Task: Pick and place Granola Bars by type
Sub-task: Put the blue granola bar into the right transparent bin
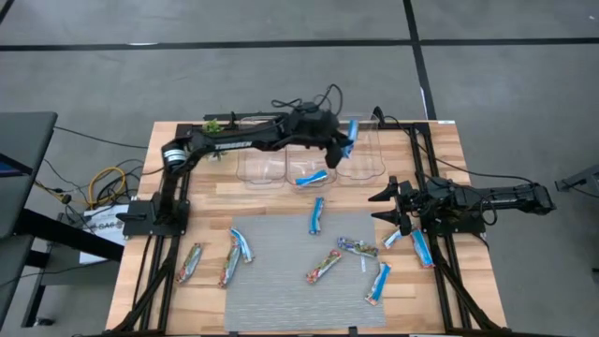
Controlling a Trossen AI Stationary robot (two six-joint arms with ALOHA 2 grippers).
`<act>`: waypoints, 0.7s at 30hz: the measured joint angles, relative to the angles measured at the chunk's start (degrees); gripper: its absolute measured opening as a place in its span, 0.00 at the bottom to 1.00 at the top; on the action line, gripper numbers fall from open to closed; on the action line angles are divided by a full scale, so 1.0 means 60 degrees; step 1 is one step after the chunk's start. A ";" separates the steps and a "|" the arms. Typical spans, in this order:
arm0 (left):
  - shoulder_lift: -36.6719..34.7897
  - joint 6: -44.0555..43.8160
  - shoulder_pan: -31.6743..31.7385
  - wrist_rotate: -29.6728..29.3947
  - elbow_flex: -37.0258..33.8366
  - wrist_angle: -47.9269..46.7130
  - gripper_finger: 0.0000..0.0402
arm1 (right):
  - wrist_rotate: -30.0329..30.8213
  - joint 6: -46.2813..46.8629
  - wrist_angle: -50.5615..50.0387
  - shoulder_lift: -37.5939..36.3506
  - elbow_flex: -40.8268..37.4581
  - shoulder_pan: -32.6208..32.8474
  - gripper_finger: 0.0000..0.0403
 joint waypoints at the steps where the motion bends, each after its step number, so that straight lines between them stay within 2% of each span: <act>1: 0.0153 0.0516 -0.0002 0.0002 0.0213 -0.0301 0.10 | -0.0001 0.0000 -0.0002 -0.0001 -0.0003 -0.0004 0.63; 7: 0.0812 0.3450 -0.0055 -0.0047 0.0780 -0.0671 0.10 | -0.0006 0.0000 0.0000 0.0000 -0.0003 0.0000 0.63; 9: 0.1012 0.4156 -0.0113 -0.0386 0.0809 -0.0332 0.10 | -0.0006 0.0000 -0.0004 0.0000 -0.0003 -0.0001 0.63; 11: 0.1110 0.4370 -0.0113 -0.0644 0.0765 -0.0541 0.10 | -0.0006 0.0000 0.0004 -0.0004 -0.0003 -0.0003 0.63; 13: 0.1376 0.4390 -0.0167 -0.0945 0.0773 -0.0075 0.10 | -0.0007 0.0000 0.0004 0.0000 -0.0003 -0.0004 0.63; 21: 0.1520 0.4648 -0.0248 -0.1027 0.0769 0.0125 0.10 | -0.0027 0.0000 0.0036 0.0000 -0.0003 0.0000 0.63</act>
